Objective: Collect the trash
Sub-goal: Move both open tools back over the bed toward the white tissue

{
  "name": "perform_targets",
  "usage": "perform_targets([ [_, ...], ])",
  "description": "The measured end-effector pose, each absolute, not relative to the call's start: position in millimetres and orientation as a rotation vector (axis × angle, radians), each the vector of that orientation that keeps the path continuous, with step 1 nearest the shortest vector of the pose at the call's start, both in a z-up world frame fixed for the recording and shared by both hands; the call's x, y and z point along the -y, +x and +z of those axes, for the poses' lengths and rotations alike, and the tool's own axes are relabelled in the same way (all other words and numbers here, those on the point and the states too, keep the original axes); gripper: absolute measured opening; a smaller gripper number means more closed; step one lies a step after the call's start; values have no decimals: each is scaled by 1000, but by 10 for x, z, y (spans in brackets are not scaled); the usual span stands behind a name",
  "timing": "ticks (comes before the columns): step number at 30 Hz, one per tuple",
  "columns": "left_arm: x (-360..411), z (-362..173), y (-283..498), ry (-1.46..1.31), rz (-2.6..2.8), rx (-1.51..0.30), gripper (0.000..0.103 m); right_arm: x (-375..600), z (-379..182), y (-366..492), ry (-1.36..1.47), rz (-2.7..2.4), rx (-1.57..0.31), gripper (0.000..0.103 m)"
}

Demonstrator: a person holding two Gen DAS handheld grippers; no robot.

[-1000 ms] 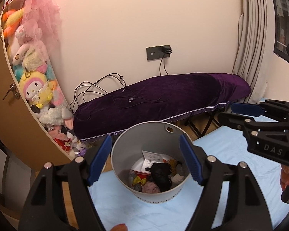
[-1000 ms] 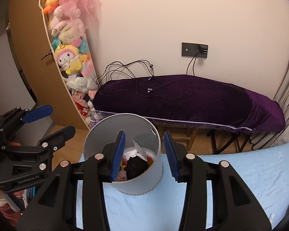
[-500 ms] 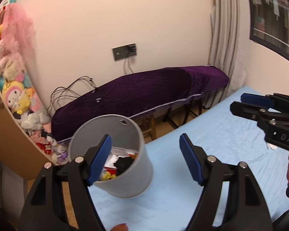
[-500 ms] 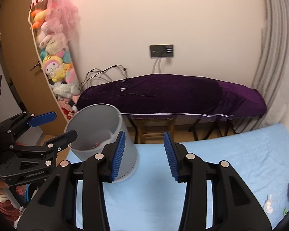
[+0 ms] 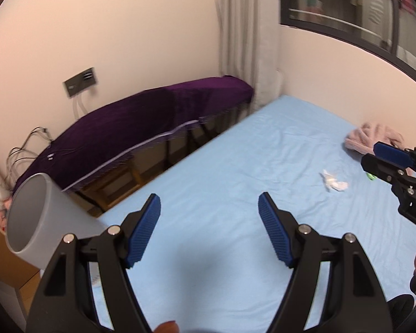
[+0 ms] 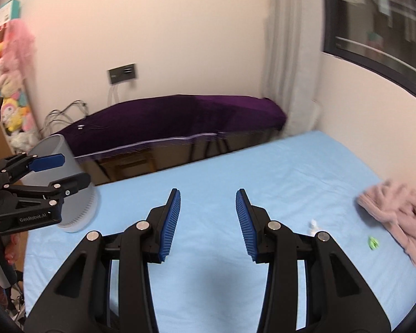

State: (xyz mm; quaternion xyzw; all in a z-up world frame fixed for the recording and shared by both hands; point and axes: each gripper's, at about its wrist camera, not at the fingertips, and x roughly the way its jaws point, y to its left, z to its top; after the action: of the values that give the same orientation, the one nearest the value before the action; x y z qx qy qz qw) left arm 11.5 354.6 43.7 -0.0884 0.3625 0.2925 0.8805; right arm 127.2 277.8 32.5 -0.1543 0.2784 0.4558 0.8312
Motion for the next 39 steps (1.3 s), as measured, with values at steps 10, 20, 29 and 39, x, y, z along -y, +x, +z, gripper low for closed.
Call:
perform_targets([
  [10, -2473, -11, 1295, -139, 423, -820, 73, -1235, -28, 2241, -249, 710, -610, 40],
  [20, -1875, -636, 2355, -97, 312, -868, 73, -353, -554, 3148, -226, 507, -644, 40],
  [29, -1873, -1328, 3128, -128, 283, -918, 73, -230, -1282, 3868, -187, 444, -720, 40],
  [39, -2094, -2017, 3763, -145, 297, -931, 73, -522, -1899, 4390, -228, 435, -738, 40],
])
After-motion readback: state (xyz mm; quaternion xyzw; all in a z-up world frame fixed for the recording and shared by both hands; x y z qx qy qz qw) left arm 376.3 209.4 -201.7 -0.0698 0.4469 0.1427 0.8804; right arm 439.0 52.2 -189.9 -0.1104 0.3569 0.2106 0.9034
